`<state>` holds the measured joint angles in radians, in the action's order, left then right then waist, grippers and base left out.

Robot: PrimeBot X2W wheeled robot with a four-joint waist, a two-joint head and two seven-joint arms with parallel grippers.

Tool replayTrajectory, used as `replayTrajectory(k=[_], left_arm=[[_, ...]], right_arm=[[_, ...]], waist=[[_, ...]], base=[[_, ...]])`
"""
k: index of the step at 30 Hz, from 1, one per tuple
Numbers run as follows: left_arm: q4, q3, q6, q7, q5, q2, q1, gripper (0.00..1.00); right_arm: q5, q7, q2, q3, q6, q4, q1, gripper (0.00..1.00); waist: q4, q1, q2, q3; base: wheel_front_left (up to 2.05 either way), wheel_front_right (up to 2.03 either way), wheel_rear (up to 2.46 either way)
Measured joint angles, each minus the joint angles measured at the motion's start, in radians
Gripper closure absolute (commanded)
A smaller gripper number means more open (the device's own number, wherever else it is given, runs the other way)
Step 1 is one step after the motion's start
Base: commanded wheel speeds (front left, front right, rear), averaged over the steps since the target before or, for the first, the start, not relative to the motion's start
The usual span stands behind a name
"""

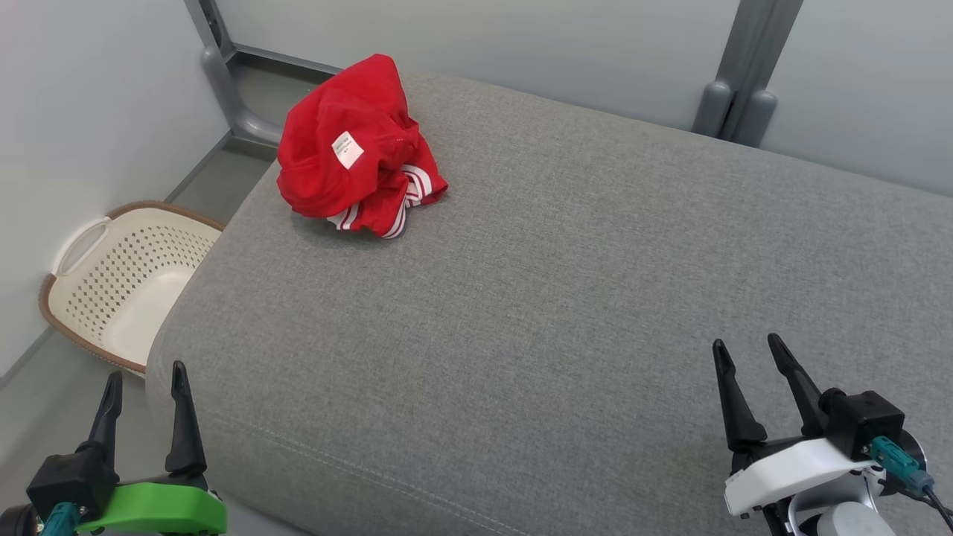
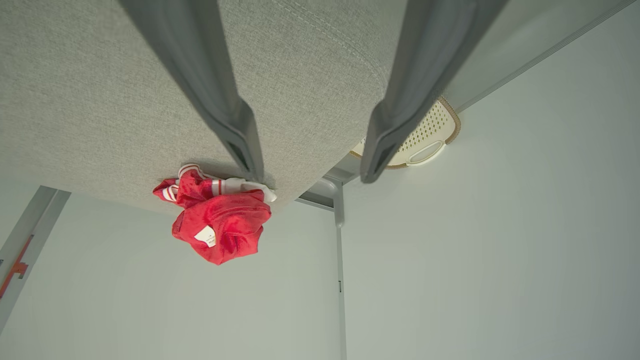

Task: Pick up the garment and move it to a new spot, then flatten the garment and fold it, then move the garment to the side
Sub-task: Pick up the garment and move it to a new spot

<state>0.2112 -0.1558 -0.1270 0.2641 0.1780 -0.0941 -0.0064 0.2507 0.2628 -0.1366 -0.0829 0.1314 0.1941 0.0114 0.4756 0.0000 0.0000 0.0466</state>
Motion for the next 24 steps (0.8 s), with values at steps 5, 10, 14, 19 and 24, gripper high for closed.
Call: replayTrajectory(k=[5,10,14,19,24], left_arm=[[0.001,-0.004,0.0,0.0,0.0,0.0,0.0,0.0],[0.003,-0.007,0.0,0.0,0.001,0.002,-0.012,0.0],[0.01,-0.009,0.0,0.0,0.007,-0.012,-0.085,0.0],[0.038,-0.013,0.0,0.0,0.02,-0.054,-0.239,0.0],[0.094,-0.028,0.0,0.0,0.051,-0.1,-0.437,0.0]], right_arm=[[0.002,0.0,-0.002,-0.006,0.0,0.003,-0.001,0.0],[0.003,0.0,-0.009,-0.01,0.0,0.005,0.003,0.0],[0.001,0.0,-0.026,-0.001,0.0,0.0,0.026,0.0],[-0.009,-0.008,-0.056,0.026,0.0,-0.025,0.058,0.0],[-0.016,-0.02,-0.086,0.107,0.0,-0.065,0.079,0.0]], waist=[[0.006,0.0,0.0,-0.005],[-0.01,0.0,0.0,0.003],[-0.036,0.0,0.0,0.021],[-0.082,0.0001,0.0,0.061],[-0.131,0.0001,0.0,0.127]], base=[[0.0,0.0,0.0],[0.0,0.0,0.0],[0.0,0.0,0.0],[0.0,0.0,0.0],[0.0,0.0,0.0]])
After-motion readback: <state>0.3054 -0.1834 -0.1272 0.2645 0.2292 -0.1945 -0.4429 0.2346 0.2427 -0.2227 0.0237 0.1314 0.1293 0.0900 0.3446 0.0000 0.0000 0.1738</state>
